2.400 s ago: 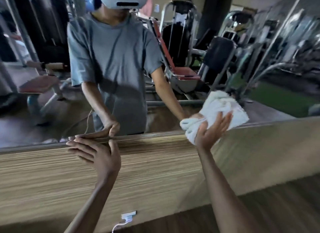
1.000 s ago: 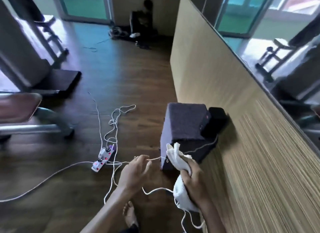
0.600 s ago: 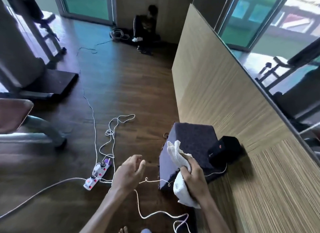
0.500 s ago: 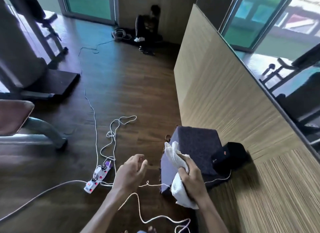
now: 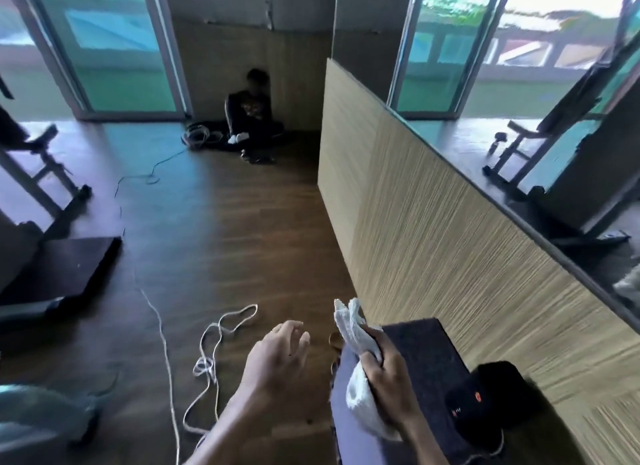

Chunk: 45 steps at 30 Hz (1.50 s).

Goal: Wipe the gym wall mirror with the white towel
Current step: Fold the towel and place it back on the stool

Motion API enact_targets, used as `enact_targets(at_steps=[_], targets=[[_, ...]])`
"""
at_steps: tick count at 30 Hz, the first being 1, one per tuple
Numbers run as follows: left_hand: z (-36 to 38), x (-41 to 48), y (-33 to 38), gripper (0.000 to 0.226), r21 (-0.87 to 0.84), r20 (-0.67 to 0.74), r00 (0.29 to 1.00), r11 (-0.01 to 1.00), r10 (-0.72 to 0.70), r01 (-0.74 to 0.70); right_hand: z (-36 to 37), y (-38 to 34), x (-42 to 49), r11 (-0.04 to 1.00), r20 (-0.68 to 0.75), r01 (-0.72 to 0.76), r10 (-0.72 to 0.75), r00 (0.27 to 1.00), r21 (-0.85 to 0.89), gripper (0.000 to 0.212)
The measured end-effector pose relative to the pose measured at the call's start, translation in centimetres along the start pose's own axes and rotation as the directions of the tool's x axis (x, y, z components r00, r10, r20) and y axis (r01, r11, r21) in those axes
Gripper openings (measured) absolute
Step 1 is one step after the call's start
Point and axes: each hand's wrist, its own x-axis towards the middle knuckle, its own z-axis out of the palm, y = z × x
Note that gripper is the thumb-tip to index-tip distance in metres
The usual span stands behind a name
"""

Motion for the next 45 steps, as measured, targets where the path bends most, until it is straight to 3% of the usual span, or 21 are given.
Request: enact_targets(at_steps=[6,10,18,23,28,32,36,42,45], targets=[[0.5,7.0,4.5,0.031,0.001,0.009,0.993,0.993,0.121,-0.121,-2.2,-1.3,5.4,0.998,-0.066,0.007,-0.003,0.998,0.057,0.049],[1.9,10.7,7.4,0.027,-0.018,0.094,0.976,0.981,0.195,-0.194,-4.4,-0.8,7.4,0.996,-0.143,0.020,-0.007,0.990,0.092,0.043],[4.8,17.1,14.2,0.029,-0.075,0.216,0.900,0.925,0.380,-0.373,-9.7,-0.6,11.1,0.999,-0.419,0.027,-0.011,0.908,0.031,0.042],[7.5,22.8,19.0,0.032,-0.232,0.310,0.768,0.828,0.560,-0.510,-13.1,-1.7,13.8,0.999,-0.594,-0.036,0.006,0.804,-0.039,0.037],[8.9,30.0,23.5,0.070,-0.467,0.316,0.618,0.685,0.720,-0.559,-14.7,-4.5,17.9,0.992,-0.711,-0.066,-0.032,0.702,-0.111,0.043],[7.8,34.7,26.8,0.059,-0.524,0.305,0.507,0.587,0.806,-0.617,-15.0,-7.0,22.0,0.988,-0.800,-0.086,-0.053,0.598,-0.130,0.041],[6.5,38.3,28.1,0.073,-0.556,0.304,0.403,0.504,0.863,-0.660,-13.9,-8.1,24.5,0.987,-0.862,-0.119,-0.034,0.505,-0.109,0.036],[6.6,38.8,28.0,0.063,-0.528,0.344,0.294,0.443,0.892,-0.724,-11.9,-8.9,23.8,0.973,-0.907,-0.191,-0.035,0.419,-0.126,0.059],[6.4,37.5,28.4,0.051,-0.579,0.369,0.220,0.408,0.903,-0.706,-10.7,-10.4,22.9,0.989,-0.932,-0.136,-0.009,0.362,-0.063,0.036]])
